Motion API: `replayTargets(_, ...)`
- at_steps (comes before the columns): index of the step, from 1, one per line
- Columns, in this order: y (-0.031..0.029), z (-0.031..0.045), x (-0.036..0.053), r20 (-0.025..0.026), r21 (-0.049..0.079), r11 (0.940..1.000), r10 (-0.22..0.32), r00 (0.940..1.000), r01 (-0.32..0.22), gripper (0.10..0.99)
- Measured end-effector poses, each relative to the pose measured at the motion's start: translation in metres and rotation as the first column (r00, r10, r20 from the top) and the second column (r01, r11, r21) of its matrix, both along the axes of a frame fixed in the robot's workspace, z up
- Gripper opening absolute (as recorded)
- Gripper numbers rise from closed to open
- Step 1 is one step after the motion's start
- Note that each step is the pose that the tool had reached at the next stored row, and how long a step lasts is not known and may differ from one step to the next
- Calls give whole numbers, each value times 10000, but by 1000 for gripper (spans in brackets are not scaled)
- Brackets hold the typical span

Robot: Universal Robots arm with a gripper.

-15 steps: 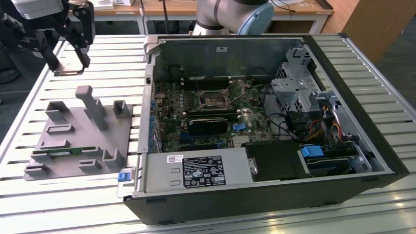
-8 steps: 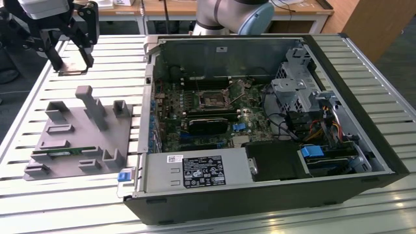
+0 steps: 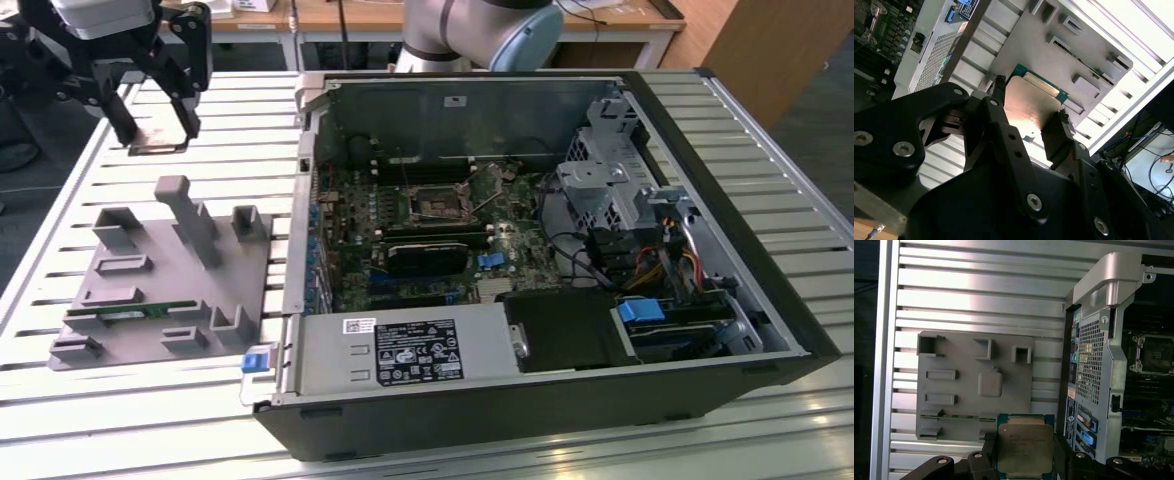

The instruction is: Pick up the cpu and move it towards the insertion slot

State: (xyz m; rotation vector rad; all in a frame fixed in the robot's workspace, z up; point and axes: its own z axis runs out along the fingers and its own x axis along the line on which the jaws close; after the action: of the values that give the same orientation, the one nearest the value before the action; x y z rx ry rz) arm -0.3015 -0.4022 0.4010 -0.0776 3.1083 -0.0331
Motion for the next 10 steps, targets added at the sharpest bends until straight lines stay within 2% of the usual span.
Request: replayTargets(10,0,0,82,-1,0,10000,-1,10000,1,541)
